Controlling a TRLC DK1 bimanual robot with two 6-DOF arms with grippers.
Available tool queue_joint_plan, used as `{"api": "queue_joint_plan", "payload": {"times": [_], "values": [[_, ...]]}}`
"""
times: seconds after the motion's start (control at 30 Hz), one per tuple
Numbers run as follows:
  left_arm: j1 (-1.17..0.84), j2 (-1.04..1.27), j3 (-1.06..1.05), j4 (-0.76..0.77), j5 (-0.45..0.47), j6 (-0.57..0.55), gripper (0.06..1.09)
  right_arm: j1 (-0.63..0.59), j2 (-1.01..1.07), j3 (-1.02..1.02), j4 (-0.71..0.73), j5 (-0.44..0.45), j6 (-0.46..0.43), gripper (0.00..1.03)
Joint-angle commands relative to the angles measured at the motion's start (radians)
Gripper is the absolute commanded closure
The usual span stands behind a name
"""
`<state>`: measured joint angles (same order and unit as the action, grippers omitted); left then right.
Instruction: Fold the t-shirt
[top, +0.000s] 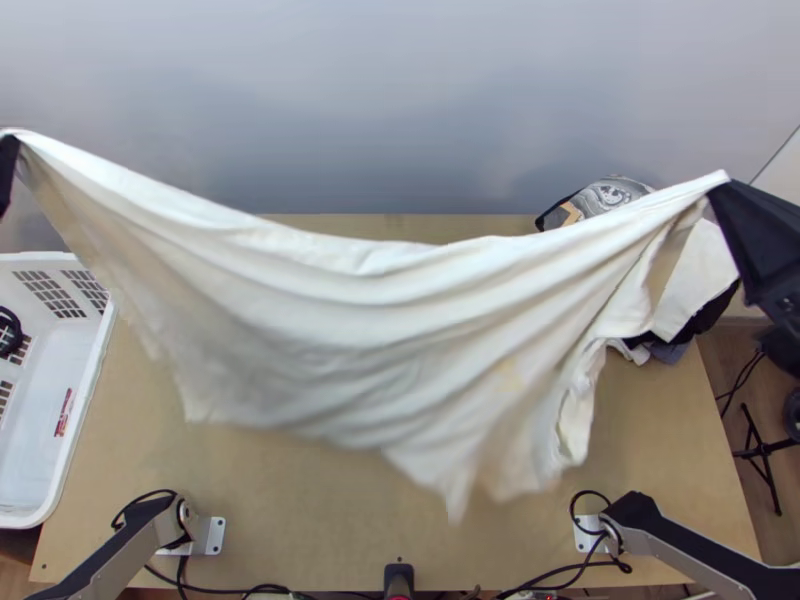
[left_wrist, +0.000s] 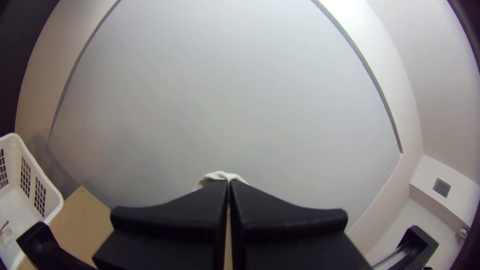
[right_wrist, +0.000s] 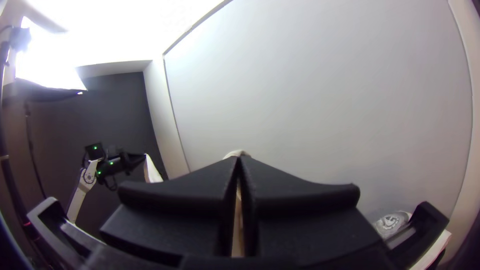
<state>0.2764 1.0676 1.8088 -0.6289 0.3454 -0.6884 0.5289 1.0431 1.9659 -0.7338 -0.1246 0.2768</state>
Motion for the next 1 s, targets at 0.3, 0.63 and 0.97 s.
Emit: {"api": "queue_joint_plan", "payload": {"times": [0.3,0.63,0.97], "values": [[-0.014,0.008,-0.922,0.161,0.026,0.248,1.05,-0.035,0.025,-1.000,0.390,-0.092,0.171,1.00],[-0.045,0.476,-0.882,0.480,-0.074,0.276,1.05,-0.129,0.359,-1.133,0.715,-0.093,0.163,1.00],[-0.060,0.793,-0.532,0.509,-0.148,0.240,1.05,-0.224,0.569,-0.924,0.812,-0.053,0.163,1.00]]}}
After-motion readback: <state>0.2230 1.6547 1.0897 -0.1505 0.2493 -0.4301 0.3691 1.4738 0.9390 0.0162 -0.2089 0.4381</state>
